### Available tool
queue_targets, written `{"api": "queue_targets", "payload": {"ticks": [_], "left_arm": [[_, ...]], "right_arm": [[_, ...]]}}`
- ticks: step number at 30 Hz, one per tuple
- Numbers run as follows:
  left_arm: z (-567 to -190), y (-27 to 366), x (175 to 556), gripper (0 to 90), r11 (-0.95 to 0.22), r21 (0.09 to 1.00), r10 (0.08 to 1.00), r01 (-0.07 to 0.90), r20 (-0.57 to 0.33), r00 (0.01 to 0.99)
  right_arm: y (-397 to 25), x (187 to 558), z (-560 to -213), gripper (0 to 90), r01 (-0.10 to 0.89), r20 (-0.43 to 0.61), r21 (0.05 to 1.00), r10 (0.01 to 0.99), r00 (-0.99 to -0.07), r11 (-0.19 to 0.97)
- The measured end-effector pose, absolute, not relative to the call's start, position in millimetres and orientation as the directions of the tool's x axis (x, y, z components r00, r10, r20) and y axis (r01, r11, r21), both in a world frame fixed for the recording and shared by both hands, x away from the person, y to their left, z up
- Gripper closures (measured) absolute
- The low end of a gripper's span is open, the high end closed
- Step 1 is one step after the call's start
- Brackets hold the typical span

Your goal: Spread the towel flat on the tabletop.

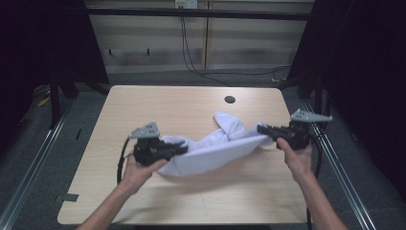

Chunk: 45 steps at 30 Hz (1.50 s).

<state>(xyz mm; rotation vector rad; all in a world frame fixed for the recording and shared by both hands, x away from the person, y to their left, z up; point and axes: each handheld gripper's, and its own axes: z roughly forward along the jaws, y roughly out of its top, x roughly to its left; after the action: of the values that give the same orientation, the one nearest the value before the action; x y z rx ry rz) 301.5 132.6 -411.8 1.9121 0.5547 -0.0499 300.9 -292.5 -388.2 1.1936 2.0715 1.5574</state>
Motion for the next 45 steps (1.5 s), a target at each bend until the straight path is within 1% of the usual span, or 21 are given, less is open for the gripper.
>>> {"api": "queue_targets", "payload": {"ticks": [2, 4, 6, 8, 9, 13, 15, 18, 19, 21, 22, 25, 28, 29, 31, 34, 36, 38, 41, 43, 45], "left_arm": [[-430.7, 126.5, 290.6, 81.4, -0.361, 0.843, 0.331, 0.398, -0.283, 0.9], [-446.9, 122.2, 282.1, 81.3, -0.406, 0.812, 0.323, 0.419, -0.301, 0.897], [-460.5, 120.5, 277.4, 80.5, -0.423, 0.792, 0.309, 0.44, -0.331, 0.892], [-471.4, 118.0, 273.5, 76.2, -0.441, 0.77, 0.288, 0.462, -0.366, 0.885], [-472.6, 117.8, 271.4, 72.7, -0.451, 0.771, 0.284, 0.45, -0.354, 0.891], [-463.9, 126.0, 271.9, 63.5, -0.407, 0.8, 0.257, 0.442, -0.364, 0.895], [-461.4, 136.1, 274.6, 58.4, -0.371, 0.807, 0.263, 0.459, -0.383, 0.885], [-462.8, 155.7, 282.7, 57.7, -0.339, 0.812, 0.299, 0.474, -0.385, 0.873], [-464.2, 162.0, 286.7, 57.8, -0.327, 0.81, 0.327, 0.487, -0.387, 0.862], [-469.0, 173.1, 297.8, 61.4, -0.347, 0.799, 0.398, 0.491, -0.349, 0.848], [-473.2, 178.3, 304.6, 63.4, -0.344, 0.788, 0.429, 0.511, -0.353, 0.832], [-485.4, 187.0, 321.1, 69.1, -0.355, 0.761, 0.505, 0.542, -0.332, 0.797], [-494.4, 184.7, 327.5, 71.7, -0.394, 0.728, 0.53, 0.56, -0.318, 0.786], [-496.5, 181.5, 327.0, 73.8, -0.42, 0.714, 0.545, 0.56, -0.295, 0.785], [-500.9, 176.2, 325.8, 78.9, -0.462, 0.691, 0.541, 0.557, -0.278, 0.794], [-501.4, 173.0, 322.2, 85.9, -0.472, 0.691, 0.539, 0.547, -0.265, 0.799], [-501.2, 173.0, 316.4, 88.0, -0.473, 0.682, 0.537, 0.558, -0.279, 0.796], [-501.1, 173.7, 305.6, 88.6, -0.481, 0.673, 0.51, 0.562, -0.307, 0.804], [-499.7, 170.3, 288.0, 88.3, -0.502, 0.664, 0.488, 0.555, -0.312, 0.815], [-498.3, 165.7, 277.5, 85.7, -0.518, 0.644, 0.46, 0.562, -0.344, 0.818], [-497.8, 160.7, 269.6, 84.6, -0.534, 0.637, 0.438, 0.555, -0.353, 0.827]], "right_arm": [[-296.5, 289.6, -411.2, 87.0, 0.481, 0.274, 0.874, 0.744, -0.609, 0.072], [-299.5, 277.3, -432.7, 87.0, 0.527, 0.302, 0.846, 0.746, -0.594, 0.077], [-299.7, 264.6, -454.0, 87.0, 0.573, 0.328, 0.815, 0.749, -0.576, 0.084], [-298.2, 257.8, -465.9, 87.0, 0.597, 0.286, 0.787, 0.765, -0.576, 0.155], [-299.3, 255.9, -469.7, 87.0, 0.608, 0.295, 0.779, 0.766, -0.571, 0.153], [-306.7, 259.8, -479.6, 87.0, 0.619, 0.246, 0.762, 0.801, -0.546, 0.189], [-312.0, 266.5, -485.5, 87.0, 0.628, 0.208, 0.75, 0.827, -0.523, 0.209], [-326.0, 275.9, -490.3, 86.5, 0.638, 0.194, 0.744, 0.85, -0.49, 0.198], [-330.8, 277.7, -491.4, 85.1, 0.64, 0.202, 0.746, 0.855, -0.477, 0.181], [-336.8, 276.3, -490.1, 70.6, 0.645, 0.221, 0.748, 0.859, -0.461, 0.154], [-337.5, 273.4, -487.8, 63.8, 0.642, 0.215, 0.752, 0.865, -0.453, 0.149], [-335.1, 259.7, -476.4, 54.4, 0.62, 0.203, 0.772, 0.871, -0.447, 0.139], [-328.7, 243.7, -463.5, 51.4, 0.579, 0.168, 0.802, 0.877, -0.451, 0.144], [-325.5, 238.3, -459.3, 50.8, 0.564, 0.155, 0.812, 0.876, -0.458, 0.151], [-319.5, 228.2, -451.5, 50.6, 0.539, 0.151, 0.829, 0.87, -0.469, 0.147], [-308.0, 215.4, -445.4, 50.6, 0.513, 0.153, 0.843, 0.843, -0.516, 0.161], [-296.0, 209.4, -446.5, 50.6, 0.514, 0.157, 0.838, 0.822, -0.548, 0.183], [-281.7, 206.8, -447.0, 50.6, 0.514, 0.161, 0.832, 0.797, -0.582, 0.207], [-260.7, 209.1, -449.6, 50.7, 0.519, 0.195, 0.825, 0.752, -0.63, 0.222], [-242.9, 212.1, -454.1, 50.8, 0.521, 0.195, 0.813, 0.723, -0.663, 0.259], [-221.6, 217.2, -458.0, 52.0, 0.523, 0.199, 0.798, 0.689, -0.697, 0.298]]}}
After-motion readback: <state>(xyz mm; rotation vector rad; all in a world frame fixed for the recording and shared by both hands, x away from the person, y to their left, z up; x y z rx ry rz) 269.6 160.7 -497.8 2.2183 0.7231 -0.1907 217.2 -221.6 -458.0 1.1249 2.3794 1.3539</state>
